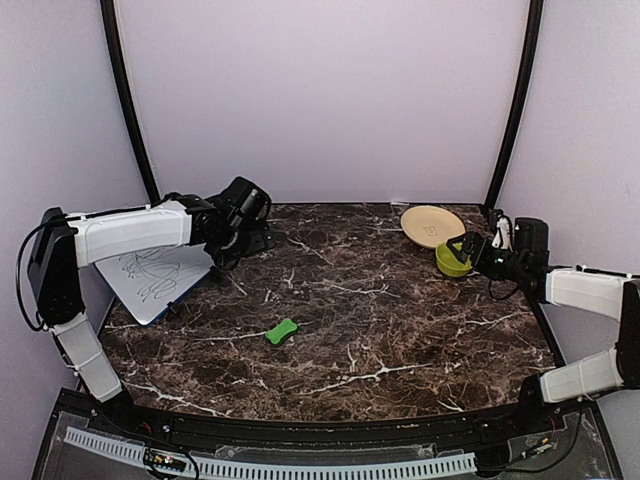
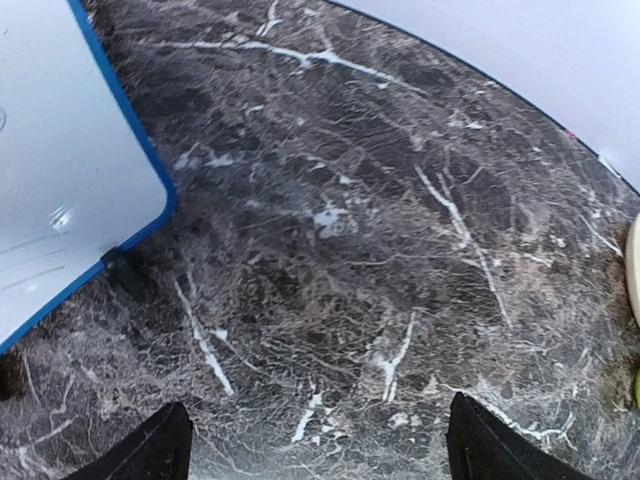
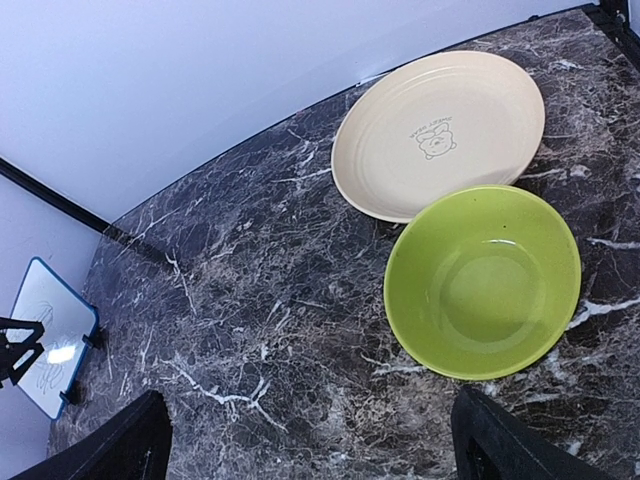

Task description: Erase the whiteboard

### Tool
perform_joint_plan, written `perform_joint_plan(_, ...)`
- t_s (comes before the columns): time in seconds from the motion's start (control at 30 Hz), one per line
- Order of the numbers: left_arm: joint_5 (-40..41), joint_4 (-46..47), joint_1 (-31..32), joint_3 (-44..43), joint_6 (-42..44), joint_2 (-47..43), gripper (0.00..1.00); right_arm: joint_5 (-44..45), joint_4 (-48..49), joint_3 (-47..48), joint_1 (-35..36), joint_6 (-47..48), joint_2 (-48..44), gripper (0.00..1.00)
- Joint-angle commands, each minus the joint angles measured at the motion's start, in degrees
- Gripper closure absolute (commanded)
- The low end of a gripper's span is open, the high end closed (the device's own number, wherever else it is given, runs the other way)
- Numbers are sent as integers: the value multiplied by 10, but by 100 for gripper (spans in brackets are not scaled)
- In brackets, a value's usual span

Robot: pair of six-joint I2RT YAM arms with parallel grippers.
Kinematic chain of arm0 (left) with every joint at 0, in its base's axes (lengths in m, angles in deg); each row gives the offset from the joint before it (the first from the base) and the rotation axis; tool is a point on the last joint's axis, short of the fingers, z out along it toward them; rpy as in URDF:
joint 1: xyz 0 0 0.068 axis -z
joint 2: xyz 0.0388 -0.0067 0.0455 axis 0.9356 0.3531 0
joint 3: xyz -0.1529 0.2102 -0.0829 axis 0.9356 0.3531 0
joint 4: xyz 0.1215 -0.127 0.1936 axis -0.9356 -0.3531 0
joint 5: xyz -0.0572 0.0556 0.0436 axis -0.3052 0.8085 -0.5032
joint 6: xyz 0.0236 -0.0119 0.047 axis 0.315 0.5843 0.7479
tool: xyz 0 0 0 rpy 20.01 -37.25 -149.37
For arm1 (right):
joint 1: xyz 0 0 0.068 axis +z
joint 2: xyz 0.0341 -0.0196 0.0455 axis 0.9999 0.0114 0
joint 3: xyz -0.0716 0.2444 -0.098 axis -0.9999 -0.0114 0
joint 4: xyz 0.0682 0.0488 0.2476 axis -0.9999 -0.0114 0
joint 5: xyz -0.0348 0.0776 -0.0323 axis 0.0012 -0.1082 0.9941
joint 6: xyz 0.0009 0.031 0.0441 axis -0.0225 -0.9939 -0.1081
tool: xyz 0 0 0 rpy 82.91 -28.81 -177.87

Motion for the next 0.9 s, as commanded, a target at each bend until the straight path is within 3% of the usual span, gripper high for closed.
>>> perform_joint_plan(0.0, 30, -169, 3, -55, -153, 47, 14, -8, 33, -22, 3, 2, -10, 1)
perform_joint_plan(0.1, 37, -233, 0, -77, -212, 71, 23, -13, 39, -28, 3, 1, -6, 1)
perform_joint_plan(0.13, 43, -247, -2, -81, -244, 81, 30, -14, 38, -29, 3, 3, -6, 1)
perform_joint_plan(0.27, 43, -278, -20, -74, -296, 87, 35, -12, 38, -35, 3, 13, -9, 1)
perform_joint_plan(0.43, 34, -238, -64, -48, -281, 89, 41, -16, 46, -41, 3, 16, -6, 1)
perform_joint_plan(0.87, 50, -174, -102, -56, -226, 111, 46, -30, 55, -40, 3, 22, 15, 1)
